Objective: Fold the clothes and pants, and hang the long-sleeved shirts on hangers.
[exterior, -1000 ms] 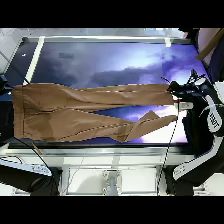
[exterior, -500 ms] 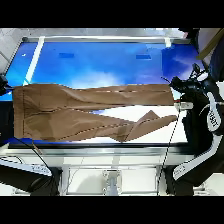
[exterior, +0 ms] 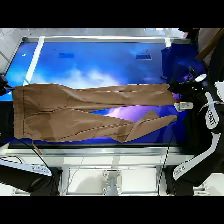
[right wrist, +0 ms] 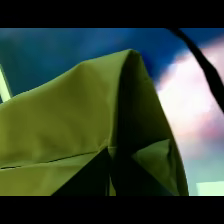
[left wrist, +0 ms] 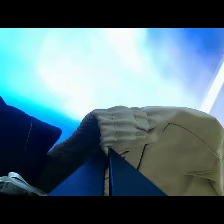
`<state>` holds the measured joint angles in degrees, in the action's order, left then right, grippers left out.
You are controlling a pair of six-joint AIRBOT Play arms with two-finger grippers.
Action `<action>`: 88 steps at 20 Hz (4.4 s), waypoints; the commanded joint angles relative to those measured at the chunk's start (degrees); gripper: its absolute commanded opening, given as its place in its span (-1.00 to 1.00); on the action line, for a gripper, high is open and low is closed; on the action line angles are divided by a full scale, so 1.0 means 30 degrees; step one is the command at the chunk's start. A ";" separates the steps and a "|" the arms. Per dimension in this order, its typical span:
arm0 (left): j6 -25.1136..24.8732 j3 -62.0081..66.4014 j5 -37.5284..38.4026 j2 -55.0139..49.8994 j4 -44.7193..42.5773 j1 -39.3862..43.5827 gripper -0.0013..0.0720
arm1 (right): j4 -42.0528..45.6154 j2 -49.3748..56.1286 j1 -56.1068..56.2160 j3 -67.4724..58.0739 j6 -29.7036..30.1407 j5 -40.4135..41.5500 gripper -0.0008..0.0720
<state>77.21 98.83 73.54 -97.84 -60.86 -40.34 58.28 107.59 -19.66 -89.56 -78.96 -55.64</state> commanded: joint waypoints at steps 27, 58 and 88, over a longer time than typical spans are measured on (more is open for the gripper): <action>0.3410 0.0029 -0.6849 -0.1719 -0.2703 0.1290 -0.90 | -0.1814 0.0568 0.0430 -0.1107 -0.4670 0.5034 -0.94; 0.1581 -1.5205 0.0801 0.9981 -0.4051 -0.8765 0.91 | -0.1151 -1.1373 -0.3490 1.6152 0.0233 -0.0896 0.38; 0.1406 -1.5293 0.2339 1.0010 -0.3963 -0.8743 0.58 | 0.3767 -1.4156 0.0109 1.0768 -0.1967 -0.1887 0.26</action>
<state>81.43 53.01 78.61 -67.90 -72.82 -66.57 73.80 62.13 -21.28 -54.35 -84.68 -66.92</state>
